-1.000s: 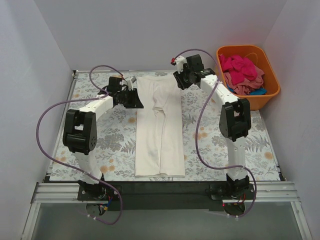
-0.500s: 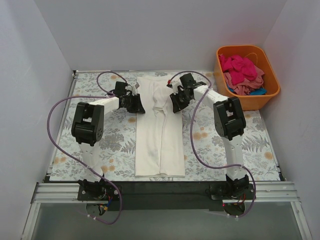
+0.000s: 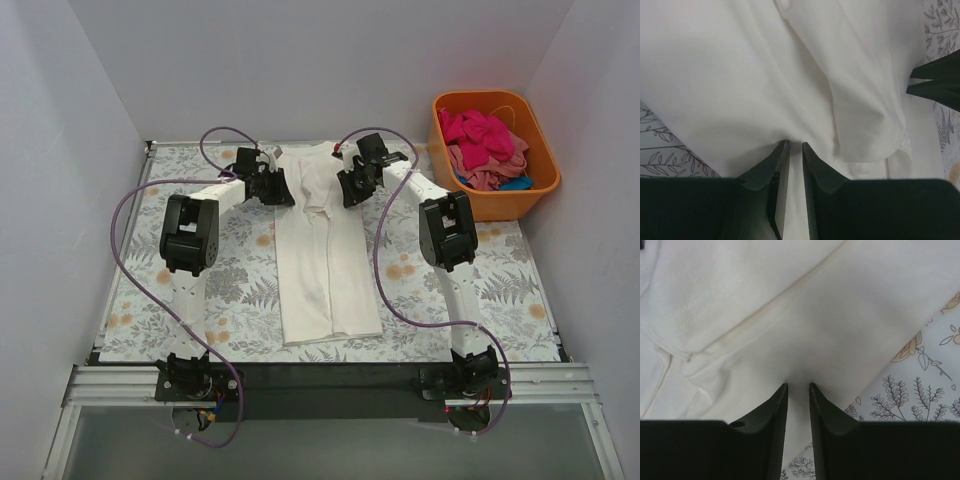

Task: Fold and stack the t-shirts
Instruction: Fold the tshirt

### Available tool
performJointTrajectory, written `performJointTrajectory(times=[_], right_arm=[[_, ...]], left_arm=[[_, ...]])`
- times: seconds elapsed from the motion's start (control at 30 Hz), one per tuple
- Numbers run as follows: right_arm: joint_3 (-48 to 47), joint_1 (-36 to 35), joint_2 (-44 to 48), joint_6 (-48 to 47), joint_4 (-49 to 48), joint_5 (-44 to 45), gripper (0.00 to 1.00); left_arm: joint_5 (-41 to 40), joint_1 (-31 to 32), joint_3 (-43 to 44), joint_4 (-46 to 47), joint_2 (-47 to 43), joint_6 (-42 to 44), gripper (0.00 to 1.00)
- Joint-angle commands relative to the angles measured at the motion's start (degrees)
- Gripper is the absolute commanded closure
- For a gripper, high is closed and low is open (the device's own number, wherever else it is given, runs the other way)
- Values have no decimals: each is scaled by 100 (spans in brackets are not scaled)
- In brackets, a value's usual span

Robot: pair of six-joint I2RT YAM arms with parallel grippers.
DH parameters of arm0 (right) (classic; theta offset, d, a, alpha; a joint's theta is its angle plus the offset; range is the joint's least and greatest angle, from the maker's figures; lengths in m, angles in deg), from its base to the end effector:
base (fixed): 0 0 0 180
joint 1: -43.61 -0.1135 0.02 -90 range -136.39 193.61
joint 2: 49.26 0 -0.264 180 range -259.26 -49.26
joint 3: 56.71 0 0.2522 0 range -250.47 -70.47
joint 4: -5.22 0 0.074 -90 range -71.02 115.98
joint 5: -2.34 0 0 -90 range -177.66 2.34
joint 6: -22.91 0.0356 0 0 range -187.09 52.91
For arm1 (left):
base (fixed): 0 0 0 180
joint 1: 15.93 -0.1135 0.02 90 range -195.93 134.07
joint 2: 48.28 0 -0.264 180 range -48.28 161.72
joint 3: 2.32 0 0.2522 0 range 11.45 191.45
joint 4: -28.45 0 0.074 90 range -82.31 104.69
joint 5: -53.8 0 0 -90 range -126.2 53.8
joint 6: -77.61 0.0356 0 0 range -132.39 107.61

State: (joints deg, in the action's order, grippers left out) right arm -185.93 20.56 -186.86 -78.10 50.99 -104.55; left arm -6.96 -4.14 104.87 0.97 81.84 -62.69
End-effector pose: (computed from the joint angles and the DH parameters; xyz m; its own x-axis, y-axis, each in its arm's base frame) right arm 0.4816 0.2161 0.1672 -0.6307 -0.4669 -0.6199 -0.6639 0.7383 0.1193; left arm 0.4755 -0.1170 0.1362 -0.8535 -0.5077 -0.1175 -0.2719 0.6261 -0.7308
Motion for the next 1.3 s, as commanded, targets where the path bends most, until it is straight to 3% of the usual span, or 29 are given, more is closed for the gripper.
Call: performJointTrajectory(times=[0.0,0.2,0.4,0.6,0.9,1.1,1.27], right_arm=[[-336,46,-355,-165,-125,291,68],[-381,46,-145,-209,-134,150,63],[233,46,496,-288,-116,115,60],[822,46,1226,-490,-11,36,59],[1087,55,1578,-552,279,-201,59],[1341,46,1736,-605,332,-210,60],[1578,46,1798,-631,341,-271,60]], left_arm=[[-647,-54,280,-131,302,258,84],[-839,-81,1176,-588,751,513,84],[-744,-107,2118,-1125,1173,794,84],[-533,-81,1608,-773,137,785,79],[-532,104,1161,-1704,-540,821,78],[-568,157,624,-1661,-497,715,80],[-1111,157,694,-1687,-155,627,81]])
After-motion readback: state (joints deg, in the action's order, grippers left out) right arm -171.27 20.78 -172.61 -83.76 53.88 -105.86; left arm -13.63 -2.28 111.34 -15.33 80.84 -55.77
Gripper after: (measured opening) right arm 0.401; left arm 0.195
